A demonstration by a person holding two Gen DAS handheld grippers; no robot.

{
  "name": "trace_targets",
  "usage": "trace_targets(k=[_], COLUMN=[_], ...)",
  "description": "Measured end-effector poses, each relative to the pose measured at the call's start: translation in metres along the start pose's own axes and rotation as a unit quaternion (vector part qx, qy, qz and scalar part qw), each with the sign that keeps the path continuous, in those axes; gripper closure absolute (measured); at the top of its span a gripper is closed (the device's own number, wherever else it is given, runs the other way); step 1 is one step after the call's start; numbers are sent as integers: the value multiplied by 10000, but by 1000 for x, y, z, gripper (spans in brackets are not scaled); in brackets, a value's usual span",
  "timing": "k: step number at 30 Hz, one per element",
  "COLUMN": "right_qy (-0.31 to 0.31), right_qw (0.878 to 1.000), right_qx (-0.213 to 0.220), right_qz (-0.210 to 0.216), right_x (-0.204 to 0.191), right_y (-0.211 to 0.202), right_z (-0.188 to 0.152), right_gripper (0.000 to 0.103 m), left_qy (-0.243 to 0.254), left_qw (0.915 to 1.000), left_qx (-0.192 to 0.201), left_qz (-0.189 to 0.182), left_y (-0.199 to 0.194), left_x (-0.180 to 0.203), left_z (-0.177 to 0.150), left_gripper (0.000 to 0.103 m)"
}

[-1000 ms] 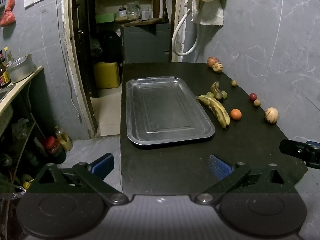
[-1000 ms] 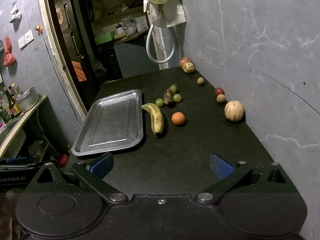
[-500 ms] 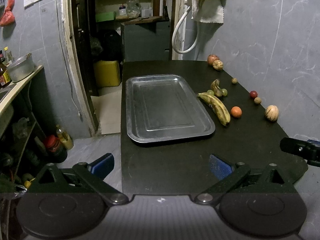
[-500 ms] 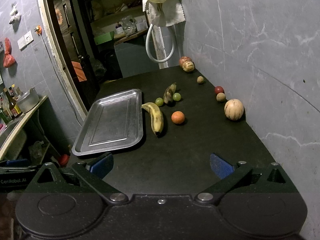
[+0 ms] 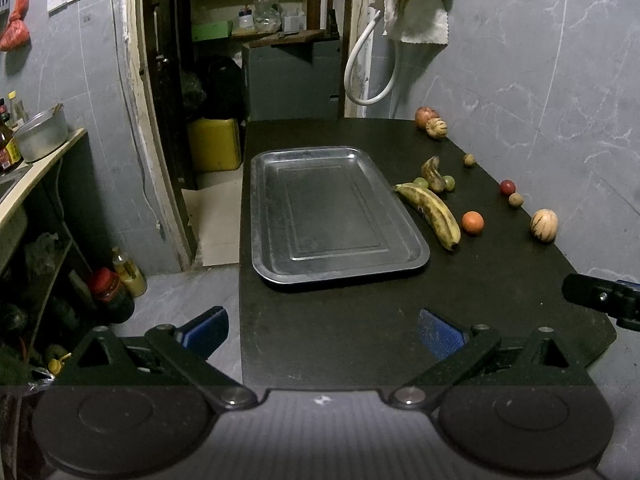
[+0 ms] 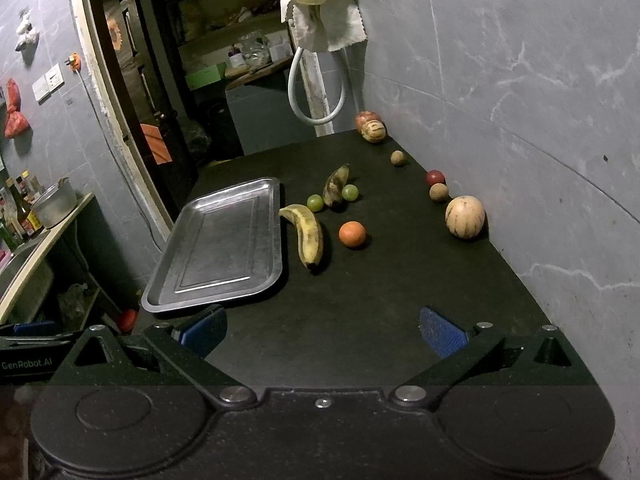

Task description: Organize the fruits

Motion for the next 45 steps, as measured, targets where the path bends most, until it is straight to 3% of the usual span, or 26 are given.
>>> trace_targets(k=[28, 34, 40, 45], right_qy=[-21, -302, -376, -519], right_qw=[9998, 9960, 9913, 9866], right_qx=[-129, -674, -931, -954], right_qz=[-128, -511, -853, -1216], right_x=[0, -12, -25, -39], right_y=[3, 6, -2, -17], right_z=[-3, -8, -2, 12], right_gripper=[1, 1, 1, 1], left_qy=[-113, -373, -291, -682], left_qw=[9998, 9958, 9912, 9797], left_qx=[-165, -816, -1267, -1865], left_qz=[-88, -201, -231, -284], left_y=[8, 19, 19, 13], left_x=[0, -10, -12, -25], left_z=[-1, -7, -10, -6], left_gripper=[1, 1, 1, 1])
Point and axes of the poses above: each gripper's, at about its wrist camera, not at the fingertips, and y roughly the way its jaws point, x to its right, z to its top, the point moved 3 cm from there along y, roughly the way its jaws point, and after that the axes turned 5 degrees about -z, right-handed, at the moved point
